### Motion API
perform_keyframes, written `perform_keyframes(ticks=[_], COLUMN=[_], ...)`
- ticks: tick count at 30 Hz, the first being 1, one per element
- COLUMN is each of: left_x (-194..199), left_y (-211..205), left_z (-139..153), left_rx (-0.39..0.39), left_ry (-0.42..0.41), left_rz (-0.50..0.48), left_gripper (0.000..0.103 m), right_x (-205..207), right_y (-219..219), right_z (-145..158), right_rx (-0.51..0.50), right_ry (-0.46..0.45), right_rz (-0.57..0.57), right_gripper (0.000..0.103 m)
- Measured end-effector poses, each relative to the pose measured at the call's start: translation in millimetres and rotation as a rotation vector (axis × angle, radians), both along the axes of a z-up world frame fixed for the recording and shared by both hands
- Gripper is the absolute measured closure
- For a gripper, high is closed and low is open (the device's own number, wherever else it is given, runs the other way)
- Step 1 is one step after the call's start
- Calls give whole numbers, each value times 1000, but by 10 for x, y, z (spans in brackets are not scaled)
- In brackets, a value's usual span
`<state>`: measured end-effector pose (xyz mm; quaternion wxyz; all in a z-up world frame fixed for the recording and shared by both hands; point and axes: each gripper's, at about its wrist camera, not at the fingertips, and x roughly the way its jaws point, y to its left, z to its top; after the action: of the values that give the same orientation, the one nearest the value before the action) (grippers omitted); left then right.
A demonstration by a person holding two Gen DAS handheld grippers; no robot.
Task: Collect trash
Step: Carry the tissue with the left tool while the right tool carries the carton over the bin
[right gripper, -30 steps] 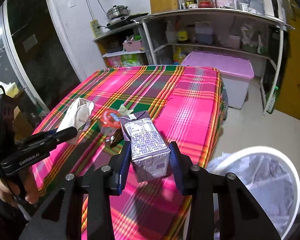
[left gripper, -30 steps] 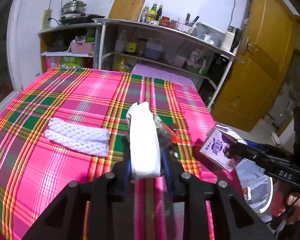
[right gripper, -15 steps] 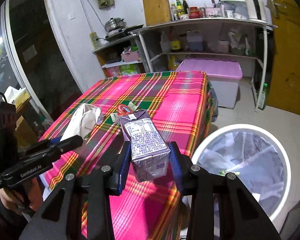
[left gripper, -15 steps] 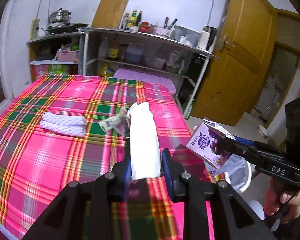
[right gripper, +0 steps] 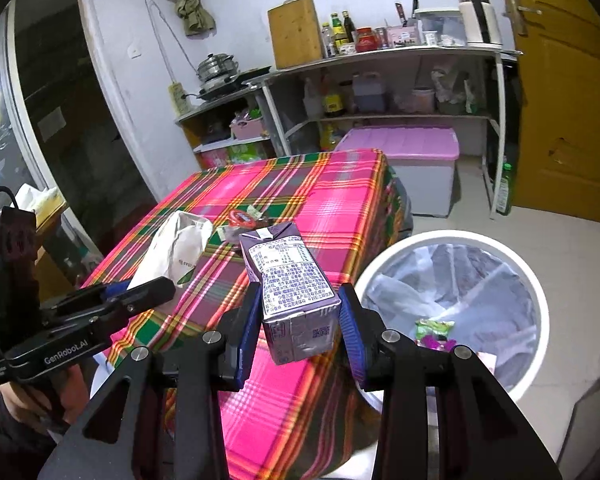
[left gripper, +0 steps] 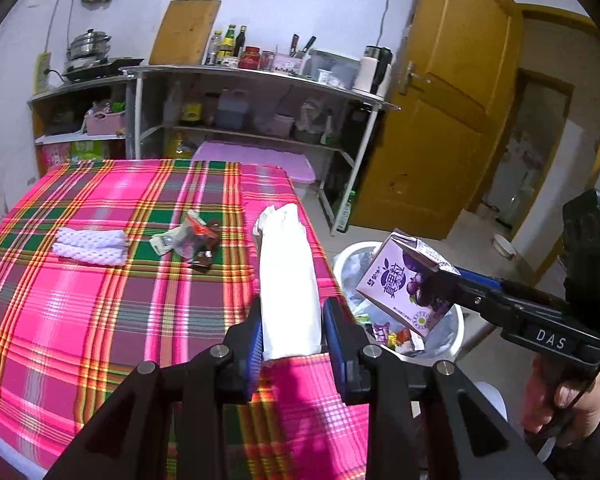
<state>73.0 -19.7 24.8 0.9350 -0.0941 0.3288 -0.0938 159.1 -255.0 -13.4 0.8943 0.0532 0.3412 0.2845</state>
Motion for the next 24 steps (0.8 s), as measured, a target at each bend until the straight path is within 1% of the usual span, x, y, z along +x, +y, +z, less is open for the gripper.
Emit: perform_keyframes(ticks=[6, 17, 24], left_x=[46, 305, 494], left_y=[-186, -539, -758], left_z=[-9, -81, -185], left_rx=[6, 17, 21], left_ry=[7, 26, 44], left_rz=[-40, -123, -176], left_gripper=[74, 74, 74], right_x=[-3, 87, 167], right_y=[-192, -611, -829], right_z=[-37, -144, -237], right_rx=[6, 7, 6], right_ry=[7, 35, 62], right_rz=[-43, -144, -195], right_gripper=[64, 64, 64])
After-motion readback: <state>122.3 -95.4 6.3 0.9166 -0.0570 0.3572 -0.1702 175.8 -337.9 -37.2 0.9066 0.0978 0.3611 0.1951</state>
